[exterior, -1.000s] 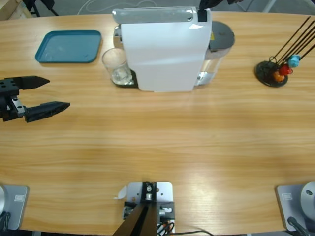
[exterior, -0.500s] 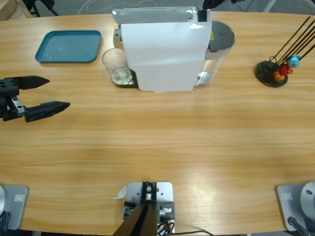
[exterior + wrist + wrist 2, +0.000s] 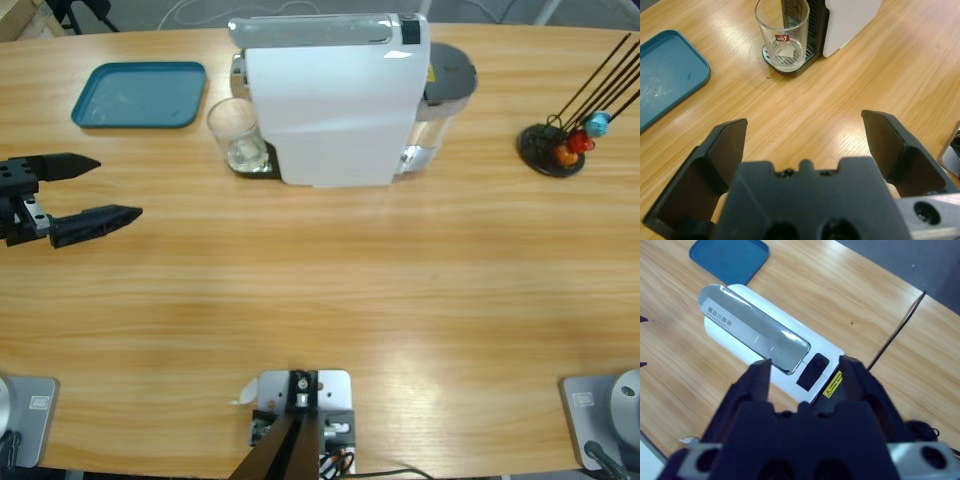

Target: Pour coffee

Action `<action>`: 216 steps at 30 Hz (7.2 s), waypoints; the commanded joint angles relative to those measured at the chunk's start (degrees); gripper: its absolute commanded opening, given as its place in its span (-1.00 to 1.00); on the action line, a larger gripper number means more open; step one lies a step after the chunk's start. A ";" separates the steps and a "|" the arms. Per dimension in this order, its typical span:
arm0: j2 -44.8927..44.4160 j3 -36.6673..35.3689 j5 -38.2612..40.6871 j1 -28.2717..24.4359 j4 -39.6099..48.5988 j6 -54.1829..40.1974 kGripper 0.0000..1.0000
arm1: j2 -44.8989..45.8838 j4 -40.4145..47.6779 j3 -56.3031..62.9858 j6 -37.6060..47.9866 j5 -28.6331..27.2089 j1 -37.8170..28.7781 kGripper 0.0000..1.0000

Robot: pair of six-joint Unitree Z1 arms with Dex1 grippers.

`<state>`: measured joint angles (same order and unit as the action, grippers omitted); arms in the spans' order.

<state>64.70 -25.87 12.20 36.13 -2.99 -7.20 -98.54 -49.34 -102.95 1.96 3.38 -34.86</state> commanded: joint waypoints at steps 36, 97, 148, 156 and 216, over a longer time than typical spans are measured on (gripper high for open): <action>0.87 1.79 1.03 0.44 -1.06 2.10 1.00 | 28.74 -3.88 31.73 3.49 -1.99 -4.52 1.00; -3.26 5.39 -2.34 3.07 -3.87 6.94 1.00 | 48.18 14.28 58.57 -4.51 2.18 -4.38 1.00; -1.43 5.83 -2.01 3.07 -5.89 6.80 1.00 | 44.31 14.71 58.04 -6.00 4.97 -4.43 1.00; -1.50 5.83 -2.01 3.07 -5.98 6.67 1.00 | 44.15 14.71 58.04 -5.93 4.97 -4.38 1.00; -6.22 5.92 -1.57 3.07 -7.03 5.41 1.00 | 44.14 14.80 57.95 -5.65 4.88 -4.38 1.00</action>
<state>62.09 -21.84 10.62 38.45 -10.43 -1.14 -52.52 -34.77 -46.11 -3.16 7.59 -38.76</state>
